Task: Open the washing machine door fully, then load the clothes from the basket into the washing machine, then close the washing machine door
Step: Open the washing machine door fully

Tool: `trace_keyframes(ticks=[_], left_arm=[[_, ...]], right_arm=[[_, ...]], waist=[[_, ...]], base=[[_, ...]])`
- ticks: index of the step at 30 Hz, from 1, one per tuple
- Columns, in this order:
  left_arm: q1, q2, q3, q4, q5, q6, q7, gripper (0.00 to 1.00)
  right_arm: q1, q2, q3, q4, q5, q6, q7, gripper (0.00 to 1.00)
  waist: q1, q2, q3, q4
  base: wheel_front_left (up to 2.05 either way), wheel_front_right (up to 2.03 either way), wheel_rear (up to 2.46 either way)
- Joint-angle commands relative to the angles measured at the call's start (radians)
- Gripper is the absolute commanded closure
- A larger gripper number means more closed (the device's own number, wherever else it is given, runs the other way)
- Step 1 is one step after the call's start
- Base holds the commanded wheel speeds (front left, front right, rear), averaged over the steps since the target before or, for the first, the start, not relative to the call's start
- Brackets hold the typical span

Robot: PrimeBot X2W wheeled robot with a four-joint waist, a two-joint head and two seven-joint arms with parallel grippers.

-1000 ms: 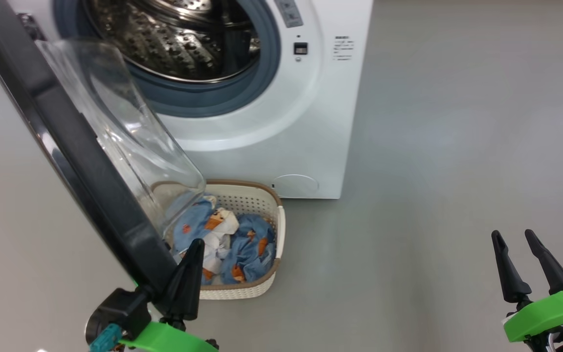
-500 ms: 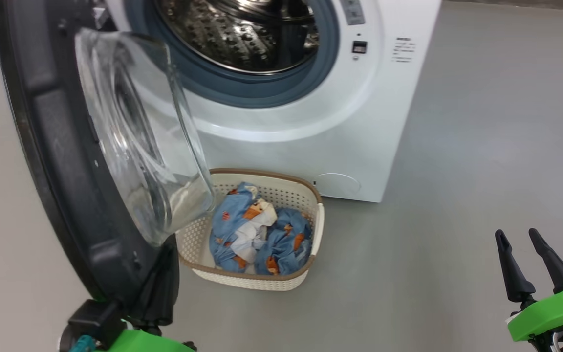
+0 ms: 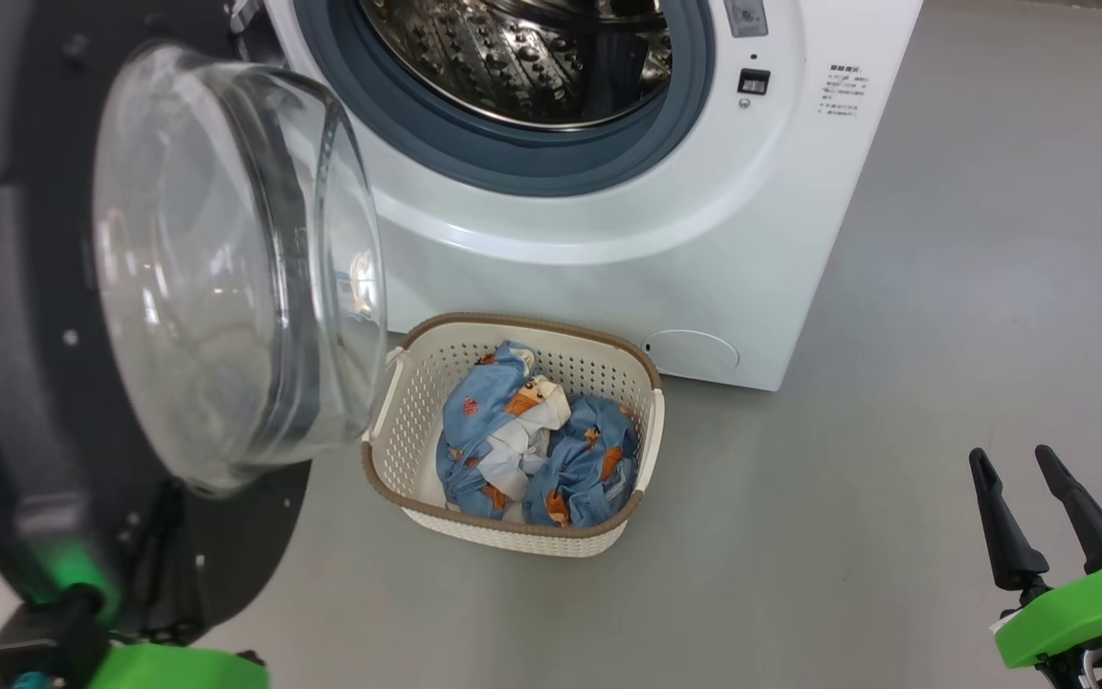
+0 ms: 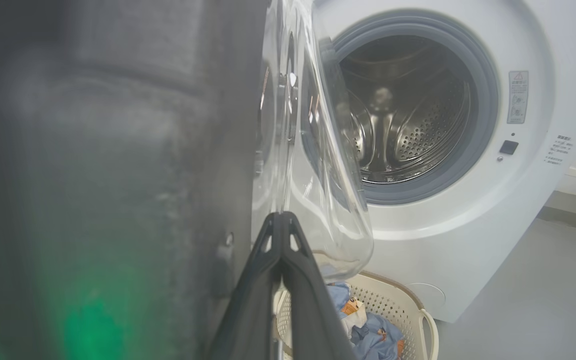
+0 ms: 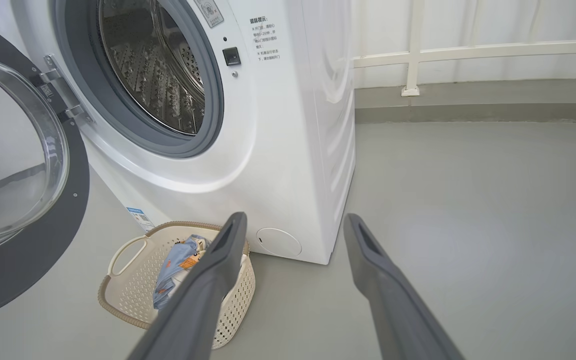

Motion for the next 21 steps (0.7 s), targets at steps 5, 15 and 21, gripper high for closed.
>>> trace_keyframes(ticks=[5,15,21], left_arm=[[-0.038,0.068,0.121,-0.017,-0.005,0.033,-0.007,1.00],[-0.114,0.133,0.250,0.046,-0.018,0.047,-0.007,1.00],[-0.176,0.173,0.334,0.115,-0.015,0.045,-0.007,1.00]], right_arm=[[-0.009,-0.023,0.027,-0.026,-0.002,0.008,-0.013,0.00],[-0.029,-0.037,0.018,-0.029,-0.004,0.008,-0.013,0.00],[-0.051,-0.042,0.028,-0.028,-0.007,0.008,-0.013,0.00]], waist=[[-0.0001,0.0000,0.022,-0.007],[-0.0001,0.0000,0.079,-0.007],[-0.0001,0.0000,0.102,-0.009]], base=[[0.00,0.00,0.00],[0.00,0.00,0.00],[0.00,0.00,0.00]])
